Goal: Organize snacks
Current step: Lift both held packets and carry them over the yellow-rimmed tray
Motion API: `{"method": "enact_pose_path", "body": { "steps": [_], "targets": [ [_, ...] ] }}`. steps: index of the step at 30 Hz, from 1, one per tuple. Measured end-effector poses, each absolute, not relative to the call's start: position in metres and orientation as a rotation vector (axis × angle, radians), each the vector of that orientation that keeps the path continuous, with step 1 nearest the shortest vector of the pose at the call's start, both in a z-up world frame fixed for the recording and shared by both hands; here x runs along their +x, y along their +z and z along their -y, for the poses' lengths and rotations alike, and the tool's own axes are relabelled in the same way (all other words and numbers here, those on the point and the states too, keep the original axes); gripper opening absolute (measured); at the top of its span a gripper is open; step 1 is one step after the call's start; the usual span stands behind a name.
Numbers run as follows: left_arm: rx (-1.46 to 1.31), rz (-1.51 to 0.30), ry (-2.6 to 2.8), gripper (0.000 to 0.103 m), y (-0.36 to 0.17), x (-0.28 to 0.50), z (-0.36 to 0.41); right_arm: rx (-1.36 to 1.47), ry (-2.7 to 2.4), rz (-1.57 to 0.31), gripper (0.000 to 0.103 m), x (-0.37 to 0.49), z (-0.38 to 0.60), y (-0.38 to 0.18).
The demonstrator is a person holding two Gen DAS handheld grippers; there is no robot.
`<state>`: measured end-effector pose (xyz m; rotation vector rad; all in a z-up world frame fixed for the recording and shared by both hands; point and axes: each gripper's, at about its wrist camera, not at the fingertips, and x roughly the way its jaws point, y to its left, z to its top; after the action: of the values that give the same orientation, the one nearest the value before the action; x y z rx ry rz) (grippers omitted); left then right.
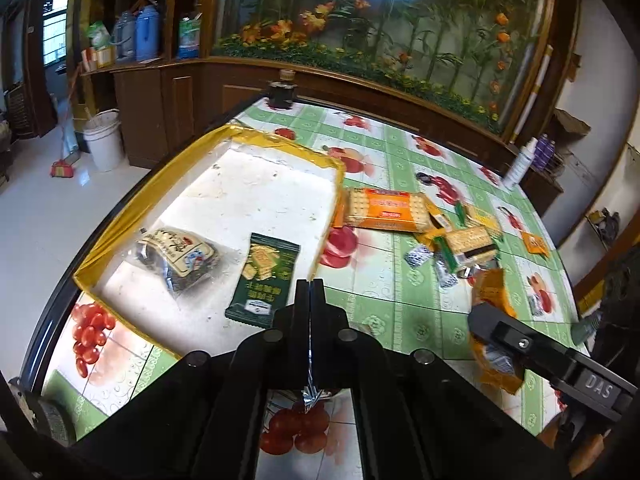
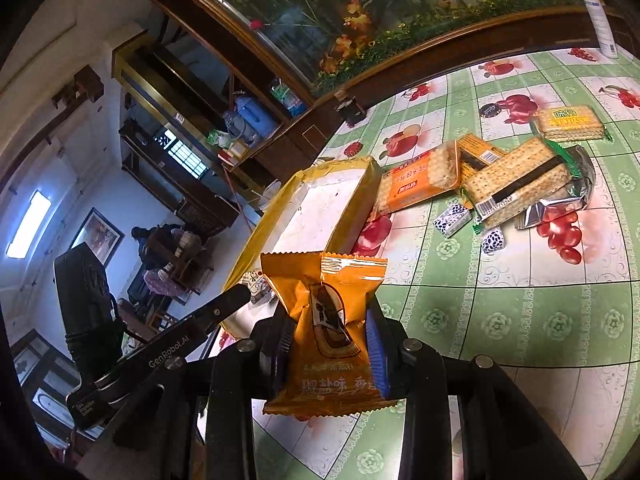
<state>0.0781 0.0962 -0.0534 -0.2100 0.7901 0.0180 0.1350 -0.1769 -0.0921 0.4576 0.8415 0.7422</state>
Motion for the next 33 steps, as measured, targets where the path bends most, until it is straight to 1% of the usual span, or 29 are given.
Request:
{"method": "enact_pose_path", "body": {
  "steps": [3, 4, 5, 6, 7, 8, 9, 12, 14, 17, 20, 25, 27, 28, 29, 30, 32, 33],
  "targets": [
    [-0.095, -0.804, -0.06, 0.0, -0.056, 0.073, -0.078, 0.447, 0.736, -0.841, 0.034, 0.133, 0.177, -0.093],
    [-0.033, -0.811, -0.084, 0.01, -0.059, 0.071, -0.068, 0.444, 0.731, -0.839, 0.034, 0.132, 0.178, -0.094],
    [0.015, -0.816, -0.097, 0.035, -0.062, 0.07, -0.062, 0.442, 0.726, -0.837, 0.034, 0.132, 0.18, -0.094],
    [0.081, -0.809, -0.106, 0.051, -0.065, 0.068, -0.054, 0.445, 0.724, -0.838, 0.034, 0.132, 0.182, -0.095],
    [0.14, -0.792, -0.11, 0.074, -0.067, 0.065, -0.05, 0.448, 0.722, -0.839, 0.034, 0.131, 0.185, -0.096],
    [0.216, -0.767, -0.117, 0.076, -0.067, 0.061, -0.045, 0.445, 0.715, -0.84, 0.034, 0.13, 0.188, -0.097],
    [0.313, -0.745, -0.136, 0.076, -0.068, 0.058, -0.039, 0.44, 0.706, -0.839, 0.034, 0.128, 0.192, -0.098],
    [0.561, -0.761, -0.234, 0.076, -0.077, 0.057, -0.026, 0.456, 0.685, -0.839, 0.034, 0.126, 0.206, -0.101],
    [0.745, -0.73, -0.211, 0.079, -0.087, 0.058, -0.017, 0.477, 0.672, -0.842, 0.034, 0.127, 0.215, -0.103],
    [0.95, -0.722, -0.166, 0.08, -0.104, 0.067, -0.009, 0.493, 0.656, -0.841, 0.034, 0.126, 0.223, -0.104],
    [1.029, -0.722, -0.231, 0.081, -0.108, 0.071, -0.003, 0.502, 0.652, -0.842, 0.034, 0.125, 0.226, -0.104],
    [1.026, -0.785, -0.323, 0.081, -0.108, 0.081, 0.013, 0.506, 0.643, -0.838, 0.034, 0.125, 0.228, -0.102],
    [0.984, -0.826, -0.355, 0.071, -0.11, 0.083, 0.017, 0.51, 0.638, -0.833, 0.034, 0.125, 0.23, -0.101],
    [0.95, -0.86, -0.369, 0.061, -0.11, 0.087, 0.018, 0.512, 0.637, -0.832, 0.034, 0.125, 0.231, -0.101],
    [0.916, -0.889, -0.38, 0.054, -0.111, 0.09, 0.018, 0.513, 0.635, -0.829, 0.034, 0.124, 0.233, -0.1],
    [0.882, -0.908, -0.391, 0.052, -0.112, 0.092, 0.017, 0.514, 0.631, -0.826, 0.034, 0.123, 0.235, -0.099],
    [0.798, -0.975, -0.432, 0.032, -0.114, 0.095, 0.012, 0.516, 0.625, -0.818, 0.034, 0.122, 0.239, -0.096],
    [0.783, -0.989, -0.435, 0.031, -0.115, 0.096, 0.011, 0.516, 0.622, -0.815, 0.034, 0.122, 0.242, -0.095]
  ]
}}
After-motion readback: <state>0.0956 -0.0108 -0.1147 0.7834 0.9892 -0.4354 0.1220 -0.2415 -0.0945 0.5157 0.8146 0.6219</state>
